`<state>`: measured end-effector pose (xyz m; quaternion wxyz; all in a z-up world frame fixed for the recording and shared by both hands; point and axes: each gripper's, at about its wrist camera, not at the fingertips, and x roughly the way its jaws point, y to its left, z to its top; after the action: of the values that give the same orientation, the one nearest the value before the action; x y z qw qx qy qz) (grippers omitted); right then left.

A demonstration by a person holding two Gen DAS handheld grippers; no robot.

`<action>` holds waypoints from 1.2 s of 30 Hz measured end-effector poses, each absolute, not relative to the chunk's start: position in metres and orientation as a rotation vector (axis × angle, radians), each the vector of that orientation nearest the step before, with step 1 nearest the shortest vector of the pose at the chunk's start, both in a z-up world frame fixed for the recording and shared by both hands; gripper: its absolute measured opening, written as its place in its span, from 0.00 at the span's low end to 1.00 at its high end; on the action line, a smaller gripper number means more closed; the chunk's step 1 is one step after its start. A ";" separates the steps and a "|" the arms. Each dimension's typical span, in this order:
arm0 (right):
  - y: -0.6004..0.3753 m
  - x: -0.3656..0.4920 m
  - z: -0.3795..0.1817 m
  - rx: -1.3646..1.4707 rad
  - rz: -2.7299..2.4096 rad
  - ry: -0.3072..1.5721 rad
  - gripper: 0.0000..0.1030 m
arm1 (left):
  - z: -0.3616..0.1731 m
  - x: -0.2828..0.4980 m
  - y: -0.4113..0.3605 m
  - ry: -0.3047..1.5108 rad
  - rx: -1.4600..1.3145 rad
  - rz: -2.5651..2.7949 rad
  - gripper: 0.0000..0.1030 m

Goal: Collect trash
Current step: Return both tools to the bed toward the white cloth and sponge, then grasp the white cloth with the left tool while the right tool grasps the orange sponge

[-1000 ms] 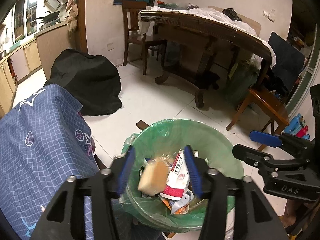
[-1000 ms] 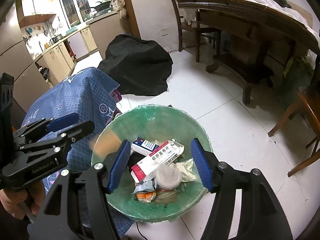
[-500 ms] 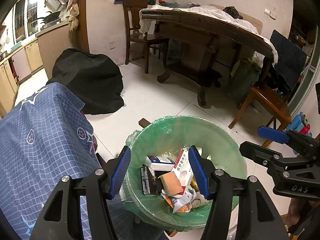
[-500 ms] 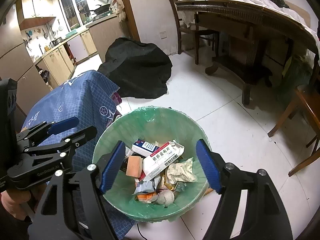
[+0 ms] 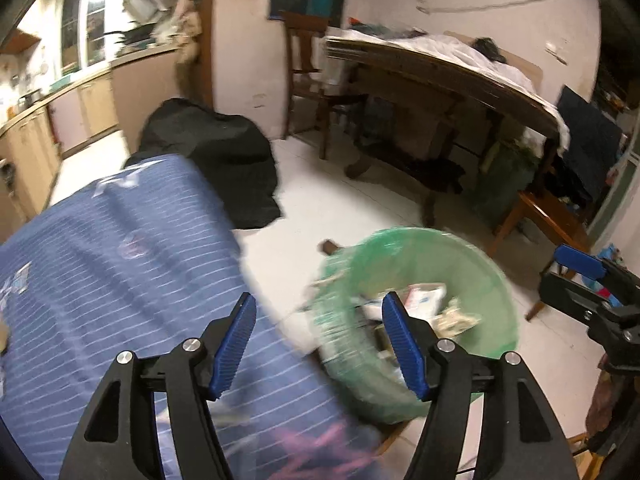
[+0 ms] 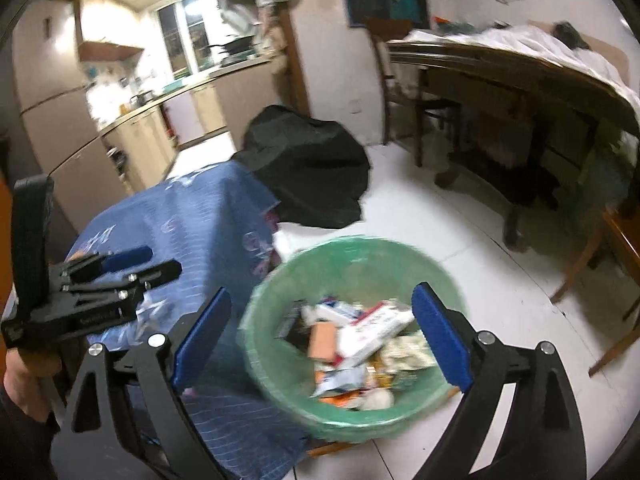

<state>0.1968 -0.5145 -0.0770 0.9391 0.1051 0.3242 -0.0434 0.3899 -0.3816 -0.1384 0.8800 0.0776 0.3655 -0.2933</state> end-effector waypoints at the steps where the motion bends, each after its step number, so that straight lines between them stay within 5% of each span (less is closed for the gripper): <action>1: -0.501 0.200 -0.078 0.198 -0.060 0.663 0.86 | -0.139 0.390 -0.364 0.761 0.154 -0.587 0.65; 20: -0.298 0.259 -0.082 0.069 0.326 0.715 0.86 | -0.157 0.444 0.020 0.798 -0.140 0.011 0.73; 33: -0.265 0.288 -0.087 0.053 0.370 0.763 0.86 | -0.195 0.528 0.050 0.918 -0.082 0.069 0.75; 36: -0.247 0.302 -0.084 0.035 0.401 0.763 0.86 | -0.192 0.518 0.067 0.922 -0.102 0.051 0.53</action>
<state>0.3023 -0.2469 -0.0843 0.9084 0.0168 0.3698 0.1943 0.5183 0.0667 -0.1916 0.8940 -0.0492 0.4447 0.0244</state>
